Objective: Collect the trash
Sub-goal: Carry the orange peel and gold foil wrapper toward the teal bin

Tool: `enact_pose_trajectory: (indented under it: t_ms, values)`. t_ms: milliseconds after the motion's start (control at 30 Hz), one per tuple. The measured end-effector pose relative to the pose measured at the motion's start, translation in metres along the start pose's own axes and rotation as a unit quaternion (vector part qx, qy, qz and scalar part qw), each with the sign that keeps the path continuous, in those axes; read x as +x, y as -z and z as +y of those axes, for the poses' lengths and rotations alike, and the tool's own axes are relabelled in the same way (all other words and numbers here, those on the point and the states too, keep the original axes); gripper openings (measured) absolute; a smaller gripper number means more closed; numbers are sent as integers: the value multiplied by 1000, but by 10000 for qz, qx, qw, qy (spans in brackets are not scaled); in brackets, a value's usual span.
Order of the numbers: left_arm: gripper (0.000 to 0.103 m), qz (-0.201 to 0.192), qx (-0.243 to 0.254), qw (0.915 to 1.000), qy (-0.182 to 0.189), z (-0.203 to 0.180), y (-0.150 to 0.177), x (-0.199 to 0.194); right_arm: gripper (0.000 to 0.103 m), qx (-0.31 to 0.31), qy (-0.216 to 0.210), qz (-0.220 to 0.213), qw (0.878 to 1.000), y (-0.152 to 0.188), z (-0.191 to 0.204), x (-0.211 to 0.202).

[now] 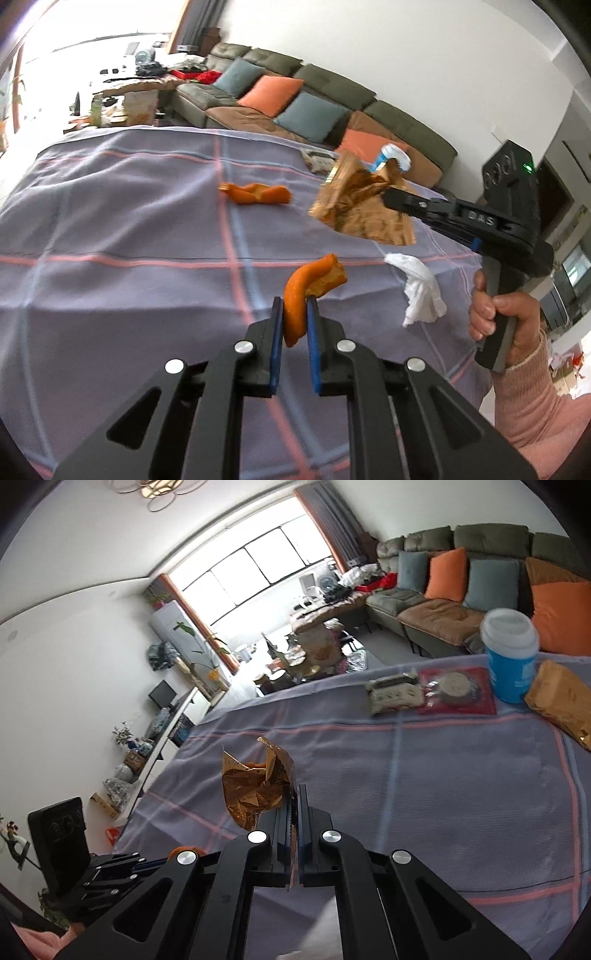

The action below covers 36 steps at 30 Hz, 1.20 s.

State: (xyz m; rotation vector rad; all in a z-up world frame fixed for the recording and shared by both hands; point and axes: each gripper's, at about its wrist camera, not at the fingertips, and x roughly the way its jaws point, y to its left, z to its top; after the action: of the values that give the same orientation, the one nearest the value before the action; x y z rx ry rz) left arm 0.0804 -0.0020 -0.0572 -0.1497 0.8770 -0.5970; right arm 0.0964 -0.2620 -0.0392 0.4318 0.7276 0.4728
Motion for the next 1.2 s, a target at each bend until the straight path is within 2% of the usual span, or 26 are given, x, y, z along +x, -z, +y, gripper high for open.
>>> enact_pose_trajectory:
  t_ms: [300,1200]
  values:
    - [13,-269,-215,9986,-400,27,10,-37,3,-117,-430,38,9990,5,36,13]
    - [13,-761,-771,9887,-1038,82,41,-107,3,-573,-1243,636,9885,21,121,83]
